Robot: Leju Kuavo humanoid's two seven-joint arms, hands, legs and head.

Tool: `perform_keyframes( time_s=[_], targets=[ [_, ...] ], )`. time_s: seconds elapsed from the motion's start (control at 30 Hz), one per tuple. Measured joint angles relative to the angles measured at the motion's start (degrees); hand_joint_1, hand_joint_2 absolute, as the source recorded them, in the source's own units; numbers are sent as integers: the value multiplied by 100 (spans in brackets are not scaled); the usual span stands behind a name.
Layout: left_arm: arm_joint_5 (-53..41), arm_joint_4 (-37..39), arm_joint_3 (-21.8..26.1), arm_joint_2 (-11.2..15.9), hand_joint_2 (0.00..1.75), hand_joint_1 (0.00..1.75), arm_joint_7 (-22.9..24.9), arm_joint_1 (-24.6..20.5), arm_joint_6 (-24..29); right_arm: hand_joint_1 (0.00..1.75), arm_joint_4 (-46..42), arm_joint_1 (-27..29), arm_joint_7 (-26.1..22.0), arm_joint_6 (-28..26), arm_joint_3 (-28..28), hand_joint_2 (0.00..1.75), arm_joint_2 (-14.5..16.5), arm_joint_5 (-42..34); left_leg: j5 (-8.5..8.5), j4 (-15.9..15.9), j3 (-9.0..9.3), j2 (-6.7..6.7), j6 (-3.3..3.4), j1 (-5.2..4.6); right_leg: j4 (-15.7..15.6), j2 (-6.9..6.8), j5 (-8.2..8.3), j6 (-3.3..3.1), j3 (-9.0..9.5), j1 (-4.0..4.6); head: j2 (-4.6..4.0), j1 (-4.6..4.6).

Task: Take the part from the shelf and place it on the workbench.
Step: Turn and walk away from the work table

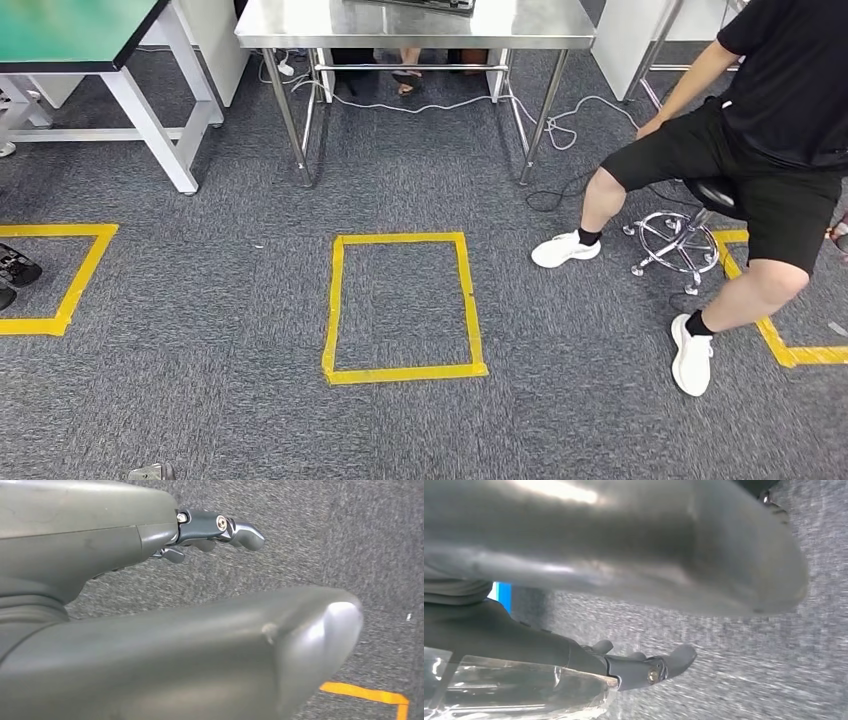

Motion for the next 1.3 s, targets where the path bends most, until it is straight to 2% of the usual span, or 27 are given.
perform_keyframes(
  time_s=[0.03,0.07,0.1,0.17,0.23,0.3,0.33,0.4,0.47,0.5,0.53,0.57,0.6,0.67,0.73,0.77,0.83,0.9,0.97,1.03,1.07,1.1,1.17,1.2,1.23,1.27,1.3],
  targets=[
    [0,1,0,-1,0,0,0,1,2,0,0,8,-1,0,0,0,-2,3,51,3,-69,31,-8,-3,203,0,-98,29,-28,-8,0,1],
    [0,1,-1,-3,0,0,0,2,2,0,0,16,-1,0,-1,0,-6,6,96,5,-128,66,-20,-3,178,-3,-108,73,69,-14,0,3],
    [0,2,-1,-7,0,0,0,3,3,0,0,22,-1,0,-1,0,-10,11,134,7,-172,103,-37,-2,-98,-21,-37,124,296,-23,0,8],
    [3,4,-1,-14,0,0,1,4,18,0,-1,5,1,0,1,0,-14,33,193,27,-208,193,-87,-16,-1035,-199,169,180,923,-30,0,19],
    [9,4,0,-16,0,0,2,7,44,0,-1,-19,3,0,9,0,-13,58,243,47,-209,290,-160,-33,-1598,-333,305,113,1241,-6,0,9],
    [15,4,0,-15,0,0,2,8,58,0,0,-14,8,0,22,0,-13,72,297,41,-207,382,-243,-15,-1642,-262,376,-8,1215,25,-1,-9],
    [19,4,0,-14,0,0,2,7,61,0,2,-4,10,0,29,0,-8,78,301,49,-213,390,-283,7,-1648,-219,413,-67,1202,2,-1,-8],
    [27,6,-1,-14,0,0,2,10,66,0,4,5,13,0,38,0,-2,90,118,242,-286,241,-359,48,-1670,-132,498,-176,1192,-39,-1,-20],
    [39,8,-1,-13,0,0,2,24,68,0,4,6,11,0,55,0,2,105,-354,918,-532,-5,-422,80,-1670,-31,581,-259,1145,-29,-1,-40],
    [45,9,-1,-11,0,0,3,32,70,0,4,9,11,0,65,0,4,114,-573,1324,-673,-71,-442,90,-1664,29,618,-283,1102,-11,0,-44],
    [51,9,0,-9,0,0,4,35,73,0,5,15,10,0,74,0,9,122,-690,1613,-762,-96,-448,92,-1656,99,647,-288,1065,8,0,-43],
    [53,9,0,-8,0,0,5,37,76,0,6,23,12,0,80,0,13,130,-682,1684,-753,-103,-441,91,-1645,168,667,-288,1037,25,0,-45],
    [53,9,0,-7,0,0,9,37,81,0,7,29,16,0,81,0,16,137,-571,1535,-636,-119,-417,89,-1635,242,683,-282,1019,42,0,-45],
    [52,9,0,-1,0,0,19,33,94,0,9,27,33,0,84,0,27,150,-236,785,-186,-288,-298,84,-1625,383,710,-269,1009,63,-1,-42],
    [49,10,-2,14,0,0,32,29,102,0,9,5,52,0,87,0,48,156,-67,211,128,-482,-161,68,-1617,504,748,-228,972,76,-1,-28],
    [49,10,-2,22,0,0,38,25,104,0,9,-3,60,0,87,0,59,156,-71,112,171,-516,-108,58,-1619,559,774,-196,942,62,-1,-33],
    [54,9,-2,32,0,0,44,10,109,0,9,-3,74,2,89,0,74,161,-26,-22,203,-401,-50,48,-1639,639,827,-116,876,56,0,-52],
    [59,9,0,26,0,0,44,-3,113,0,9,6,87,5,90,0,69,168,88,-248,270,-265,-11,63,-1517,453,764,-88,748,84,0,-37],
    [60,9,1,15,0,0,46,3,115,0,10,-6,95,8,90,0,55,175,171,-372,280,-120,3,66,-944,177,477,-108,429,58,-1,-2],
    [61,10,2,13,0,0,50,15,117,0,10,-17,96,10,90,0,41,182,193,-377,236,37,-5,68,-218,97,196,-70,74,-17,0,18],
    [61,10,2,9,0,0,51,17,119,0,10,-12,96,11,90,0,33,185,199,-370,219,115,-25,76,-78,77,172,-5,22,-62,0,19],
    [61,11,2,2,0,0,52,17,120,0,11,-5,96,12,90,0,26,186,201,-358,205,184,-51,89,-158,50,230,77,85,-103,0,21],
    [61,10,2,-10,0,0,57,14,124,0,11,-2,99,15,90,0,15,189,178,-282,175,321,-142,121,-951,-142,503,251,547,-183,0,25],
    [64,8,2,-4,0,0,61,13,134,0,11,-13,103,19,91,0,23,193,149,-230,156,381,-201,122,-1310,-276,607,285,747,-186,0,34],
    [67,7,2,3,0,0,66,12,147,0,10,-28,107,22,94,0,27,199,115,-178,146,437,-265,118,-1561,-370,672,273,880,-183,0,31],
    [71,5,2,8,0,0,68,10,160,0,10,-40,111,26,96,0,32,207,82,-142,148,488,-318,108,-1633,-412,682,224,902,-168,0,25],
    [75,4,2,12,0,0,69,9,170,0,10,-44,118,30,99,0,34,215,58,-131,161,538,-361,109,-1599,-365,684,163,864,-146,0,13]
  ],
)
